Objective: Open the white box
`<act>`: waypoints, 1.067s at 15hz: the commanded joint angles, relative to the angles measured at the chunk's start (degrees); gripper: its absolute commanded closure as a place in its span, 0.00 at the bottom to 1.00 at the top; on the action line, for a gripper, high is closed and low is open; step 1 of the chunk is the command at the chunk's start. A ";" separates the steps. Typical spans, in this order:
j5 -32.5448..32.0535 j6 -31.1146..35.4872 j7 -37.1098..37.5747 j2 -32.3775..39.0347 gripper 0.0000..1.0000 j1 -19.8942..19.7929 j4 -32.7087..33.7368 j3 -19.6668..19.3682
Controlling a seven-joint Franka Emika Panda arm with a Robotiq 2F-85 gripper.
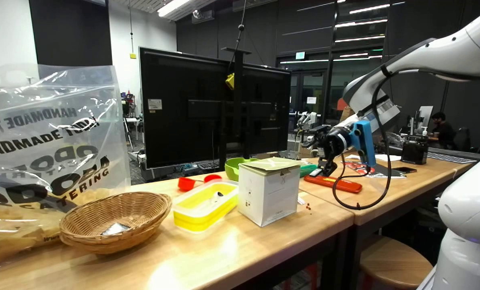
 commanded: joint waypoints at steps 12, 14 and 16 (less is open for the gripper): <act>4.89 -3.63 -2.59 10.29 0.00 -1.50 7.51 4.32; 4.75 -3.36 -1.79 10.29 0.00 -1.46 8.82 5.08; 4.80 -3.29 -1.77 10.26 0.00 -1.47 10.04 5.45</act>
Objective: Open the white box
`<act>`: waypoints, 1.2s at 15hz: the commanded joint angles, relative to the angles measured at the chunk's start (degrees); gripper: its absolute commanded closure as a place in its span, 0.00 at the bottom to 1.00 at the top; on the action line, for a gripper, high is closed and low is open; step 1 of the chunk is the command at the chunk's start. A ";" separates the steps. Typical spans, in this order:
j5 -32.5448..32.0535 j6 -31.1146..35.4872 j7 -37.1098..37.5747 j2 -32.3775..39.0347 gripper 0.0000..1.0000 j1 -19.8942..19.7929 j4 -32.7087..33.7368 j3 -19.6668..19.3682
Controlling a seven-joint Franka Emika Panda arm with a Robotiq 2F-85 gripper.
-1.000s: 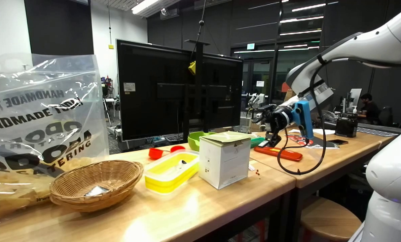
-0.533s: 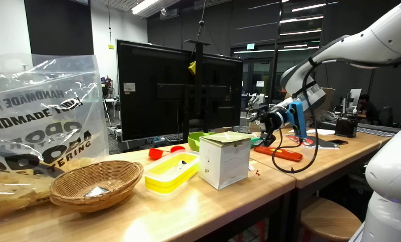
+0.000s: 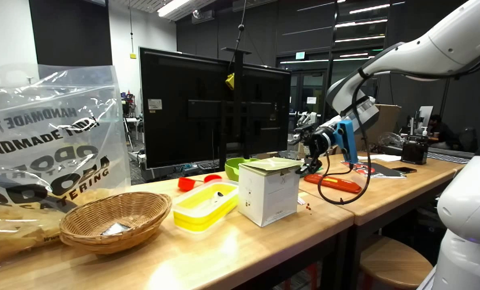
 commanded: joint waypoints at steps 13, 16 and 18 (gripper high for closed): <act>0.44 -0.64 6.16 -4.80 0.00 -0.32 5.65 5.03; -0.17 -0.56 8.73 -6.04 0.00 -0.05 7.29 6.45; -0.50 -0.71 10.21 -6.33 0.00 0.04 8.59 7.19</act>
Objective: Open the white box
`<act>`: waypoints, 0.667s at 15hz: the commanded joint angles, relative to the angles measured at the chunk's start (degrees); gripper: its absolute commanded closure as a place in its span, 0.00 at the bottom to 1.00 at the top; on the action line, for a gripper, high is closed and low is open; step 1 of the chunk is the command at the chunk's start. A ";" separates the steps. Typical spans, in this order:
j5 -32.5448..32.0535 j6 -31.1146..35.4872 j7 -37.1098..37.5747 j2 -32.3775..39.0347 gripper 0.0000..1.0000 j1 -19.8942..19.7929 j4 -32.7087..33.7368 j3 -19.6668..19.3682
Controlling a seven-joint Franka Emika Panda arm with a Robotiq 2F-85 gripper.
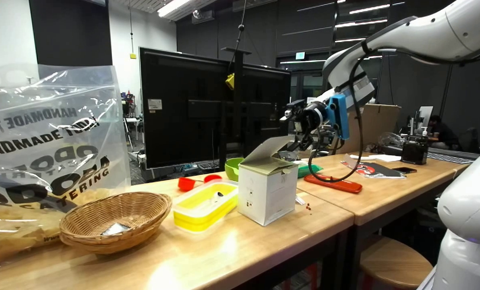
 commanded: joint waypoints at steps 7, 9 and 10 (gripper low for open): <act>-1.63 0.70 4.98 -1.64 0.00 0.44 4.64 3.24; -2.52 3.14 5.89 -2.05 0.00 0.15 4.92 4.33; -3.19 5.12 6.56 -2.24 0.00 0.05 4.96 5.01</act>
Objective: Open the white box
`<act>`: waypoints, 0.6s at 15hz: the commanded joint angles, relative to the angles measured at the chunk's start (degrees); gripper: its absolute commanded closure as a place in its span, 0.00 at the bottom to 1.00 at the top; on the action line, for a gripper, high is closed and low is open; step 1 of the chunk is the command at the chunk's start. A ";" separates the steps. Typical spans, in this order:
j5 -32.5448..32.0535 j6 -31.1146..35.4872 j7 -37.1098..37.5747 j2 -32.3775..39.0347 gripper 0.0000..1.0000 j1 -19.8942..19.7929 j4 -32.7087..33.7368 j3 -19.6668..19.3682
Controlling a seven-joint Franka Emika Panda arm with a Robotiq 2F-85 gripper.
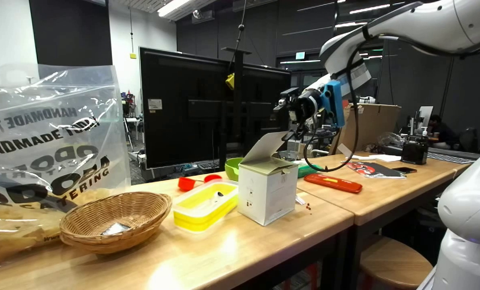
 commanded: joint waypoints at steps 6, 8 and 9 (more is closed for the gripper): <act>-6.49 18.92 7.33 -0.99 0.00 1.17 0.91 5.95; -8.49 23.41 9.62 -0.91 0.00 2.29 1.18 7.45; -9.59 25.04 10.69 -0.85 0.00 2.90 1.36 7.97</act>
